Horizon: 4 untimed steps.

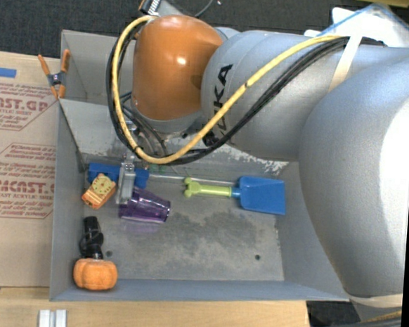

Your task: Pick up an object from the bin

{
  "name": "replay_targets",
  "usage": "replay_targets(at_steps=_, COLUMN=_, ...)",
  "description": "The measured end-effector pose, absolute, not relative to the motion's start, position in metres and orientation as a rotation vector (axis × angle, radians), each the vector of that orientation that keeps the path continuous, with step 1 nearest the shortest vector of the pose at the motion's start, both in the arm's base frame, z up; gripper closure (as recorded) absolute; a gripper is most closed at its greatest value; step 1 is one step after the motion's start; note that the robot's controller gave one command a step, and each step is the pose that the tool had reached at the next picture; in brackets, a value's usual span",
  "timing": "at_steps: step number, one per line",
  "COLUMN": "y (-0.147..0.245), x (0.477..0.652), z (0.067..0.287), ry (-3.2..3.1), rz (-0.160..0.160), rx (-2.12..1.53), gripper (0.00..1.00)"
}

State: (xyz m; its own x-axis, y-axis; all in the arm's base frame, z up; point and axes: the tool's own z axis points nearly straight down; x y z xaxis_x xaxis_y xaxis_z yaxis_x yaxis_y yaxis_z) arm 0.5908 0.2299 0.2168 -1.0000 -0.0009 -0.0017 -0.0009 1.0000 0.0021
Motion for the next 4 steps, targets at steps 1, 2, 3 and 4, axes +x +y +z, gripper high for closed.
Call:
replay_targets(at_steps=1, y=0.23, x=0.591, z=0.217, ry=3.14, rz=0.003, rx=-0.002, gripper=0.0)
replay_targets(at_steps=2, y=0.226, x=0.517, z=0.163, ry=3.13, rz=0.003, rx=-0.229, gripper=0.0)
replay_targets(at_steps=3, y=0.241, x=0.535, z=0.154, ry=3.124, rz=0.007, rx=-0.244, gripper=0.0)
replay_targets(at_steps=4, y=0.234, x=0.533, z=0.169, ry=3.135, rz=0.002, rx=-0.249, gripper=0.0)
